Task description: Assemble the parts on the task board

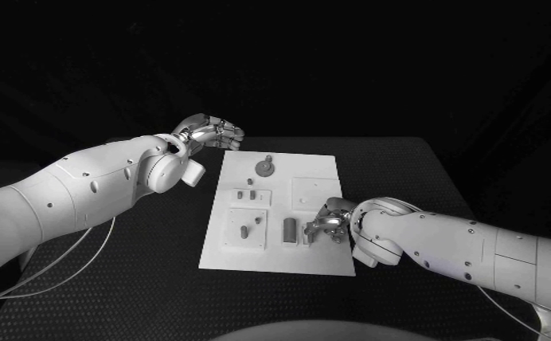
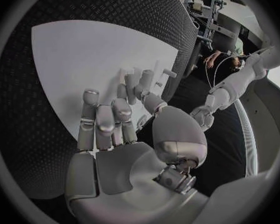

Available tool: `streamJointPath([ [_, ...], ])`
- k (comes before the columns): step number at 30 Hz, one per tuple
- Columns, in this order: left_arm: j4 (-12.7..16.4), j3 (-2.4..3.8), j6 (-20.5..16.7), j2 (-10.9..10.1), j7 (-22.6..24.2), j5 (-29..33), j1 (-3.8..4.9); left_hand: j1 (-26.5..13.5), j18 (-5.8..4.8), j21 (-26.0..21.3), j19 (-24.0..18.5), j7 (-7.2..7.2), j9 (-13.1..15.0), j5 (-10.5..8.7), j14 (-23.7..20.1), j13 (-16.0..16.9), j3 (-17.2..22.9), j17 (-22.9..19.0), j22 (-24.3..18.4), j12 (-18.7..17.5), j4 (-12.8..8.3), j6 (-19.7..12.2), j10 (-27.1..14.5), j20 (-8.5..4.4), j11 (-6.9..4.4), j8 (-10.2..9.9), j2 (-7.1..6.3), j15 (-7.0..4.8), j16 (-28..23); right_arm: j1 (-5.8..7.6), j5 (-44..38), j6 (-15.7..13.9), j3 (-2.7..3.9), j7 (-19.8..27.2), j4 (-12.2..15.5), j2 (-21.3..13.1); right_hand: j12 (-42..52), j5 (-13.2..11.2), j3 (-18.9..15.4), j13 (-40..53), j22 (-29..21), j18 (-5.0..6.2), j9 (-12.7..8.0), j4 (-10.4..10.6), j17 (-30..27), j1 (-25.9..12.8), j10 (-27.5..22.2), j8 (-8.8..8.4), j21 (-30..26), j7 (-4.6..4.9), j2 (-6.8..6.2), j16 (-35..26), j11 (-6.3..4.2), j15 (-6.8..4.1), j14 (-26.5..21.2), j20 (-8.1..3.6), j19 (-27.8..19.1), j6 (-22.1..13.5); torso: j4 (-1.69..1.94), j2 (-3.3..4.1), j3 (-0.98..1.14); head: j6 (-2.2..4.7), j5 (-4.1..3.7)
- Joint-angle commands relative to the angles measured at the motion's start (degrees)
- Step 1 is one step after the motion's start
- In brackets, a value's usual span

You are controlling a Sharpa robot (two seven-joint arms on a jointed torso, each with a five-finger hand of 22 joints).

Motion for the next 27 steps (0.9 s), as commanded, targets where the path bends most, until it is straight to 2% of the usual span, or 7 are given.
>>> streamJointPath([
  [1, 0.16, 0.05, 0.73, 0.11, 0.24, -0.32, 0.08, -0.52, 1.02, 0.19, 0.06, 0.16, -0.09, -0.04, 0.02, -0.07, -0.01, 0.08, -0.06, 0.12, 0.25, -0.15, 0.37, 0.41, -0.06, 0.14, 0.16, 0.34, -0.28, -0.03, 1.46, 3.02, 0.0, -0.28, -0.37, 0.31, -0.15, -0.1, 0.2, -0.15, 0.97, 0.3, -0.21, 0.27, -0.08, -0.88, 0.19, 0.31, 0.21, 0.13, -0.02, 0.16, -0.05, -0.38, -0.05, -0.06, 0.34, 0.38, 0.06, -0.01, 0.01, -0.07, 0.03],
  [3, 0.1, 0.05, 0.75, 0.12, 0.22, -0.32, 0.08, -0.5, 1.02, 0.19, 0.05, 0.16, -0.1, -0.02, 0.02, -0.08, 0.0, 0.09, -0.06, 0.12, 0.24, -0.16, 0.36, 0.4, -0.06, 0.13, 0.16, 0.34, -0.29, -0.03, 1.46, 3.46, 0.0, -0.53, -0.63, 0.52, -0.2, -0.1, 0.2, -0.18, 0.95, 0.3, -0.22, 0.31, -0.18, -1.14, 0.16, 0.32, 0.18, 0.13, -0.18, 0.13, -0.05, -0.37, -0.12, -0.05, 0.34, 0.39, -0.03, 0.01, 0.02, -0.07, 0.08],
  [27, 0.11, 0.05, 0.76, 0.11, 0.17, -0.34, 0.13, -0.51, 1.03, 0.2, 0.04, 0.18, -0.13, 0.04, 0.05, -0.17, 0.03, 0.17, -0.08, 0.11, 0.28, -0.2, 0.36, 0.42, -0.05, 0.14, 0.12, 0.34, -0.37, -0.05, 1.63, 3.7, -0.01, -0.21, -3.01, 2.46, -0.45, -0.07, 0.72, -0.44, 0.83, 0.3, -0.37, 1.18, -0.45, -3.36, 0.06, 0.3, -0.04, 0.14, -1.49, 0.06, -0.05, -0.38, -0.21, -0.06, 0.65, 0.41, 0.01, 0.07, 0.04, -0.39, 0.44],
])
